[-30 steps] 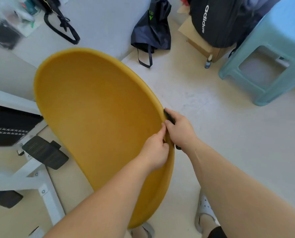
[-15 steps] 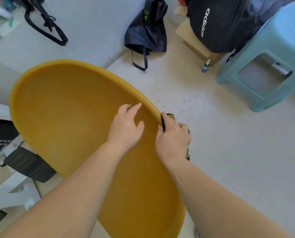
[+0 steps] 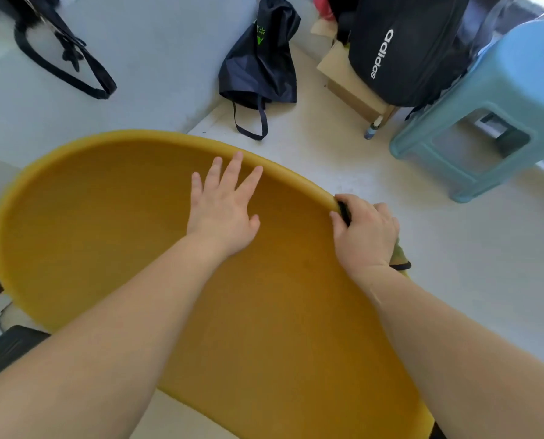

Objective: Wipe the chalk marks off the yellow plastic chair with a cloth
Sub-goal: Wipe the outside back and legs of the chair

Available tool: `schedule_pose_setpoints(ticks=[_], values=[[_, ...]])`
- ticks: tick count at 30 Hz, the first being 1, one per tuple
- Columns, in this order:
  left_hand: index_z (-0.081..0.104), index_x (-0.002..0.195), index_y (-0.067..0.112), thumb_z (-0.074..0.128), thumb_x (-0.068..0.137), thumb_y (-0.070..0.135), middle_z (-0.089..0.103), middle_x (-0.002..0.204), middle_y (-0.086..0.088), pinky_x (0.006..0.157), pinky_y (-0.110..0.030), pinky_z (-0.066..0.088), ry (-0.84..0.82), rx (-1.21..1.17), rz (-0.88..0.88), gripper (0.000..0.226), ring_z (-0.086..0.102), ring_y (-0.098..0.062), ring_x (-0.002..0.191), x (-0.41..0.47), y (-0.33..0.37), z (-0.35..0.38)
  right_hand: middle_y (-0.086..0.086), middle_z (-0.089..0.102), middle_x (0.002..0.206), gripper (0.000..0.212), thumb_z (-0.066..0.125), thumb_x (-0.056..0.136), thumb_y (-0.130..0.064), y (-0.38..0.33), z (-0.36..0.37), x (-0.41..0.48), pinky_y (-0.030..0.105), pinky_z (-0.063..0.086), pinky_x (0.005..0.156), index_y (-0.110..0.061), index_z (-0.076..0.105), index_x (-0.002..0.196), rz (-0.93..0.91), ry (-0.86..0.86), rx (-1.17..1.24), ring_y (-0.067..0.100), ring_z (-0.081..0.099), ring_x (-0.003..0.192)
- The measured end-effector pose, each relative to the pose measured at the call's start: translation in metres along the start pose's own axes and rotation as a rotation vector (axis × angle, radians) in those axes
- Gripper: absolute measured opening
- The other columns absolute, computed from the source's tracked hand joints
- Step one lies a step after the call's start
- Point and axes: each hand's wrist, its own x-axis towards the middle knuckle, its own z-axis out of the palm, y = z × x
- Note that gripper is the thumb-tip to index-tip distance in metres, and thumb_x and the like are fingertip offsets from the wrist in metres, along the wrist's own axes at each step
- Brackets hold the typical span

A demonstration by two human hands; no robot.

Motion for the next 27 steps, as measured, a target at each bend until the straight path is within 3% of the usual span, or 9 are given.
schedule_pose_setpoints(ticks=[6, 9, 12, 18, 23, 27], values=[[0.007, 0.155, 0.036, 0.051, 0.093, 0.047, 0.000, 0.165, 0.001, 0.119, -0.058, 0.009, 0.009, -0.047, -0.011, 0.076, -0.001, -0.027, 0.151, 0.059, -0.024, 0.000, -0.007, 0.073, 0.104, 0.023, 0.061, 0.099, -0.034, -0.043, 0.025, 0.059, 0.044, 0.038, 0.086, -0.030, 0.068, 0.120, -0.214, 0.023, -0.020, 0.026, 0.054, 0.100], [0.029, 0.150, 0.034, 0.050, 0.094, 0.050, 0.031, 0.155, -0.004, 0.115, -0.054, 0.023, 0.072, -0.092, -0.118, 0.062, 0.023, -0.030, 0.144, 0.089, -0.039, -0.005, -0.006, 0.074, 0.100, 0.020, 0.063, 0.098, -0.033, -0.064, 0.038, 0.095, 0.044, 0.039, 0.083, -0.028, 0.069, 0.116, -0.343, 0.012, -0.017, 0.028, 0.056, 0.095], [0.050, 0.133, 0.034, 0.054, 0.091, 0.053, 0.050, 0.129, -0.002, 0.100, -0.049, 0.037, 0.117, -0.059, -0.171, 0.047, 0.044, -0.028, 0.119, 0.113, -0.057, -0.011, -0.006, 0.073, 0.100, 0.019, 0.063, 0.097, -0.034, -0.074, 0.046, 0.124, 0.044, 0.040, 0.081, -0.028, 0.069, 0.114, -0.432, -0.016, -0.034, 0.029, 0.056, 0.094], [0.055, 0.117, 0.030, 0.059, 0.086, 0.054, 0.054, 0.115, 0.000, 0.104, -0.054, 0.035, 0.067, -0.076, -0.216, 0.039, 0.050, -0.028, 0.111, 0.138, -0.087, -0.016, -0.005, 0.072, 0.099, 0.020, 0.063, 0.097, -0.034, -0.094, 0.053, 0.156, 0.042, 0.037, 0.079, -0.026, 0.068, 0.114, -0.554, -0.063, -0.091, 0.029, 0.055, 0.092], [0.049, 0.130, 0.032, 0.056, 0.090, 0.051, 0.051, 0.132, 0.000, 0.111, -0.060, 0.025, 0.099, -0.180, -0.411, 0.045, 0.044, -0.029, 0.126, 0.130, -0.131, -0.008, -0.003, 0.072, 0.100, 0.019, 0.063, 0.097, -0.035, -0.143, 0.067, 0.185, 0.044, 0.041, 0.084, -0.025, 0.068, 0.112, -0.634, -0.149, -0.088, 0.028, 0.055, 0.097], [0.044, 0.136, 0.033, 0.053, 0.092, 0.052, 0.048, 0.138, -0.001, 0.112, -0.063, 0.019, 0.122, -0.164, -0.491, 0.048, 0.041, -0.029, 0.130, 0.120, -0.180, -0.005, -0.005, 0.070, 0.105, 0.022, 0.057, 0.101, -0.040, -0.189, 0.090, 0.196, 0.042, 0.036, 0.087, -0.027, 0.066, 0.116, -0.708, -0.181, -0.125, 0.026, 0.053, 0.103]])
